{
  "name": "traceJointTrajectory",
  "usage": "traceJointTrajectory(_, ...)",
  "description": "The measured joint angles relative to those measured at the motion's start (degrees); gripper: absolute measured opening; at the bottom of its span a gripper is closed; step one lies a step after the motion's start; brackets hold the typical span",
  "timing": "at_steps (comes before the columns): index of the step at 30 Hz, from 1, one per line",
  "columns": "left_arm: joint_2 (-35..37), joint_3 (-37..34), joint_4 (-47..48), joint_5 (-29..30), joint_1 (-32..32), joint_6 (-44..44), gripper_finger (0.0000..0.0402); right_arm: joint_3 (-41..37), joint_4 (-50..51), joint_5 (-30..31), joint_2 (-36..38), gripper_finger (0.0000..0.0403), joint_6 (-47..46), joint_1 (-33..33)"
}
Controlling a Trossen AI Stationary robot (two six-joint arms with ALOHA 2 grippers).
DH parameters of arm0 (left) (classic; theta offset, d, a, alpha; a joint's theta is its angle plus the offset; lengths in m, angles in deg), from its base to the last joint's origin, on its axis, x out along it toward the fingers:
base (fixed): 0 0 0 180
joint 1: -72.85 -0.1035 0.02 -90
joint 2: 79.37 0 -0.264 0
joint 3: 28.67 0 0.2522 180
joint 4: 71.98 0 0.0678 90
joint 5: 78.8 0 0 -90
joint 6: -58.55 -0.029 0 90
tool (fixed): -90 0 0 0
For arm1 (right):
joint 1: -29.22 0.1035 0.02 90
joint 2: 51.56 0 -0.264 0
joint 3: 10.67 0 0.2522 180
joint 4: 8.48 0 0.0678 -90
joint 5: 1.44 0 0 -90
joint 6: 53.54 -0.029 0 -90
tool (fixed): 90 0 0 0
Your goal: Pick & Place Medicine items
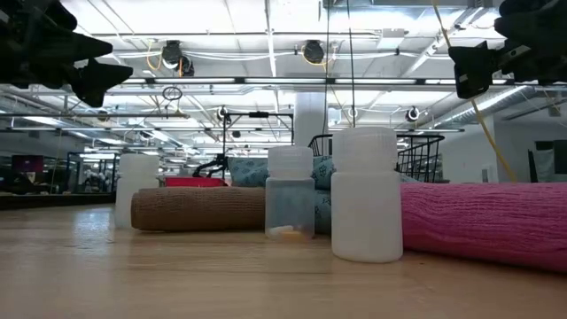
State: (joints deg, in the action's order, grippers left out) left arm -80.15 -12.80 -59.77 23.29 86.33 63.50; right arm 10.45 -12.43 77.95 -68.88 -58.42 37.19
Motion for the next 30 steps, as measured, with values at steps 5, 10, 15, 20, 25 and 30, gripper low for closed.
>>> traceJointTrajectory(5,-0.02,0.00,0.01,0.00,0.00,-0.01,0.0269,0.00,-0.02,0.02,0.00,0.0242,0.00,0.00)
traceJointTrajectory(10,-0.01,0.00,-0.02,0.01,0.00,0.01,0.0269,0.00,-0.02,0.02,0.00,0.0242,0.00,0.00)
traceJointTrajectory(15,0.00,0.00,0.01,0.00,0.00,-0.02,0.0269,0.00,-0.02,0.02,0.00,0.0242,0.00,0.00)
traceJointTrajectory(20,-0.02,0.00,0.00,0.00,0.00,0.00,0.0269,0.00,0.00,0.02,0.00,0.0242,0.00,0.00)
traceJointTrajectory(25,-0.02,0.00,0.01,0.00,0.00,-0.02,0.0269,0.00,0.00,0.02,0.00,0.0243,0.00,0.00)
traceJointTrajectory(30,-0.02,-0.02,-0.98,0.03,0.00,-3.14,0.0269,0.01,-0.01,0.02,0.00,0.0242,0.00,0.00)
